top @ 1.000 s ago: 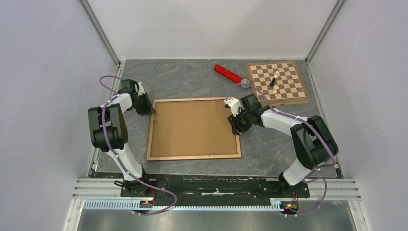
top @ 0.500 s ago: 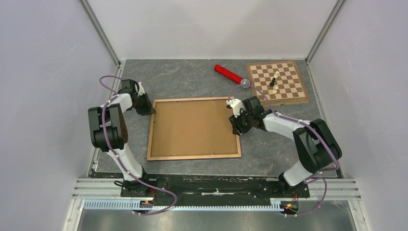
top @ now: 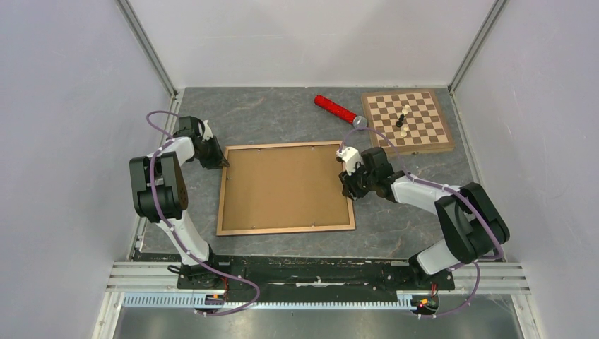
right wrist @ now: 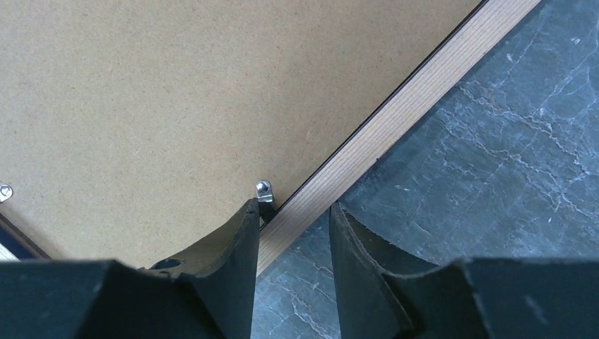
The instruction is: Put the photo into the frame
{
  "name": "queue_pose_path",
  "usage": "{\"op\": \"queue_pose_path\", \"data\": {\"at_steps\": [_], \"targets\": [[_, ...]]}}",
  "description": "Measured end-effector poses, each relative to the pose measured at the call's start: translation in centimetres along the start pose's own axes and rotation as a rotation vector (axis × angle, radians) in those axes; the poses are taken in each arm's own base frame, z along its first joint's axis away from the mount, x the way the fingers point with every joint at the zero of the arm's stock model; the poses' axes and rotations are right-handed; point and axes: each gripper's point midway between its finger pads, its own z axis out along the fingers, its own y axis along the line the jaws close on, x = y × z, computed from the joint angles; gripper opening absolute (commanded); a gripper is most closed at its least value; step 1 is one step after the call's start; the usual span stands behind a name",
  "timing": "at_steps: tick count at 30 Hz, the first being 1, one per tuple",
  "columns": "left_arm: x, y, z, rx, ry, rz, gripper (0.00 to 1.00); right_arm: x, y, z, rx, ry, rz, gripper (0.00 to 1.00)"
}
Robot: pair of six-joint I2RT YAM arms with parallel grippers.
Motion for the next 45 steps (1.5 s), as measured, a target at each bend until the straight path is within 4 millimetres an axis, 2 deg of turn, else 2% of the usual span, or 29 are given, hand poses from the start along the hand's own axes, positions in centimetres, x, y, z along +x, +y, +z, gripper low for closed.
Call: {"op": "queue_pose_path", "data": {"at_steps": [6, 8, 12, 14, 18, 23, 40, 45], "targets": [[0.02, -0.04, 0.03, -0.001, 0.005, 0.000, 0.02, -0.14, -0.22, 0.04, 0.003, -0.010, -0.039, 0.26], [0.03, -0.04, 0.04, -0.001, 0.006, 0.000, 0.02, -0.17, -0.26, 0.04, 0.002, -0.011, -0.051, 0.30], [0.03, -0.06, 0.03, -0.002, 0.007, 0.001, 0.02, -0.16, -0.24, 0.04, -0.003, -0.011, -0.061, 0.49], [0.05, -0.06, 0.04, -0.004, 0.007, 0.002, 0.02, -0.24, -0.26, 0.05, -0.005, -0.014, -0.075, 0.53], [0.05, -0.06, 0.04, -0.004, 0.007, 0.001, 0.02, -0.33, -0.13, 0.20, -0.019, -0.006, -0.080, 0.53], [0.06, -0.07, 0.04, -0.004, 0.007, 0.002, 0.02, -0.40, -0.33, 0.37, -0.019, 0.028, -0.045, 0.46], [0.05, -0.08, 0.03, -0.009, 0.008, 0.004, 0.02, -0.28, -0.47, 0.35, -0.034, 0.074, -0.061, 0.50], [0.04, -0.09, 0.03, -0.011, 0.008, 0.005, 0.02, -0.27, -0.51, 0.35, -0.035, 0.075, -0.071, 0.43]]}}
